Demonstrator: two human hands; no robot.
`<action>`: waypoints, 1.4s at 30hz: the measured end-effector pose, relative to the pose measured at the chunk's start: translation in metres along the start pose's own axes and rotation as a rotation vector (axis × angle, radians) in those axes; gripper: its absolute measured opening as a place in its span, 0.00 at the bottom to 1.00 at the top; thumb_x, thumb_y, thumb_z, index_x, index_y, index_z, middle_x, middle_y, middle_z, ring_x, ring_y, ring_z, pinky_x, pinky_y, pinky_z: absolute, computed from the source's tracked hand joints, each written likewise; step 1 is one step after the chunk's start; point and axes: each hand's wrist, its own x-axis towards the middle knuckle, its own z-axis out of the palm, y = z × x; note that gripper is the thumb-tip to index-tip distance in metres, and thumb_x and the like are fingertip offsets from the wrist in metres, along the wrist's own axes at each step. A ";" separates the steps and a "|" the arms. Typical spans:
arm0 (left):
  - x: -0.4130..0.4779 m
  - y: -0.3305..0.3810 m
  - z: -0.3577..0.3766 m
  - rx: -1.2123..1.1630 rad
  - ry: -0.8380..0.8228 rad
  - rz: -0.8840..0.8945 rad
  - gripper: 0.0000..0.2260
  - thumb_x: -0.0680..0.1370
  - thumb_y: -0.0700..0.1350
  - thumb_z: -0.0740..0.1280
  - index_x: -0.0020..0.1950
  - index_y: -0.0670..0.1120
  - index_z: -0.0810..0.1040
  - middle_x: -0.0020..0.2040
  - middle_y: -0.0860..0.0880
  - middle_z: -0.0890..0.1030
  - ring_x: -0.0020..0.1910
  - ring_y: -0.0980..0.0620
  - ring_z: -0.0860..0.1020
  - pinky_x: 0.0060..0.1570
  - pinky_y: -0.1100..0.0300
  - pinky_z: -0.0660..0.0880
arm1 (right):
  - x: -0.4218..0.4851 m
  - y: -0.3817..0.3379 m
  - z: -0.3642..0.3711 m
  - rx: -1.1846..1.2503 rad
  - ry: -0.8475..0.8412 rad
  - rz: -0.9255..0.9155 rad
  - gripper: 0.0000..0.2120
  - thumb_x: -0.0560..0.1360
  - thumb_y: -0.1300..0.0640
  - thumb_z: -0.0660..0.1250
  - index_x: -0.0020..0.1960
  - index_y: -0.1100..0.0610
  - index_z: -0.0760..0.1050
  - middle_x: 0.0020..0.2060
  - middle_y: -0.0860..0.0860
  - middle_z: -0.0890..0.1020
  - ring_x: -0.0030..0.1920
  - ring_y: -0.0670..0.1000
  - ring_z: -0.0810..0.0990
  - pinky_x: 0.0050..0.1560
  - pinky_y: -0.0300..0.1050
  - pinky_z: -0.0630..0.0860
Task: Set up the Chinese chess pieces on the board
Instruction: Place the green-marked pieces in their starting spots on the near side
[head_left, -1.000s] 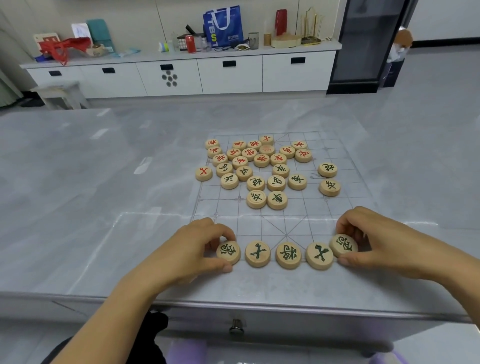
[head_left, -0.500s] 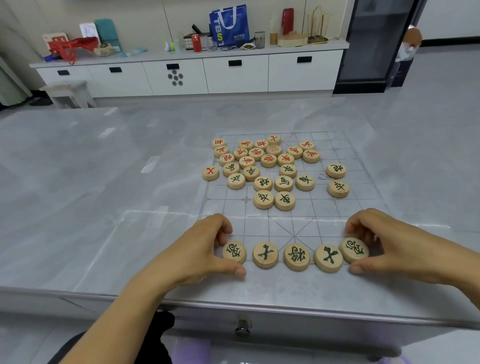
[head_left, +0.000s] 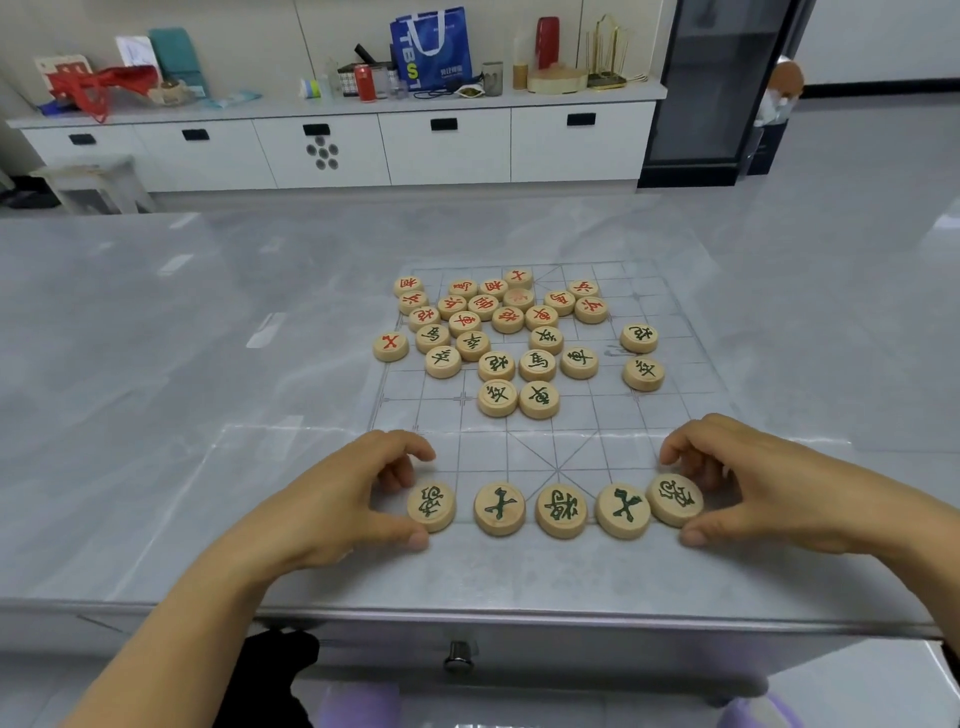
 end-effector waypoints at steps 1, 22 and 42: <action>0.000 -0.001 -0.001 -0.010 0.016 -0.008 0.22 0.65 0.47 0.77 0.50 0.62 0.69 0.49 0.57 0.74 0.48 0.59 0.72 0.48 0.68 0.68 | 0.000 0.000 0.000 -0.017 -0.016 -0.012 0.20 0.65 0.48 0.75 0.51 0.39 0.68 0.47 0.40 0.71 0.49 0.41 0.71 0.49 0.36 0.72; 0.003 0.001 0.004 0.031 -0.005 -0.005 0.19 0.64 0.49 0.77 0.47 0.59 0.71 0.49 0.57 0.74 0.48 0.56 0.73 0.51 0.63 0.71 | -0.007 -0.014 0.006 -0.168 0.048 0.115 0.22 0.58 0.35 0.73 0.43 0.44 0.67 0.38 0.45 0.76 0.40 0.45 0.75 0.43 0.43 0.74; 0.002 0.008 0.007 0.040 0.005 0.027 0.17 0.67 0.46 0.75 0.44 0.60 0.70 0.47 0.57 0.74 0.47 0.56 0.72 0.51 0.62 0.72 | -0.002 0.000 0.006 -0.128 0.058 -0.031 0.16 0.63 0.42 0.74 0.43 0.42 0.70 0.41 0.43 0.74 0.48 0.37 0.71 0.40 0.36 0.72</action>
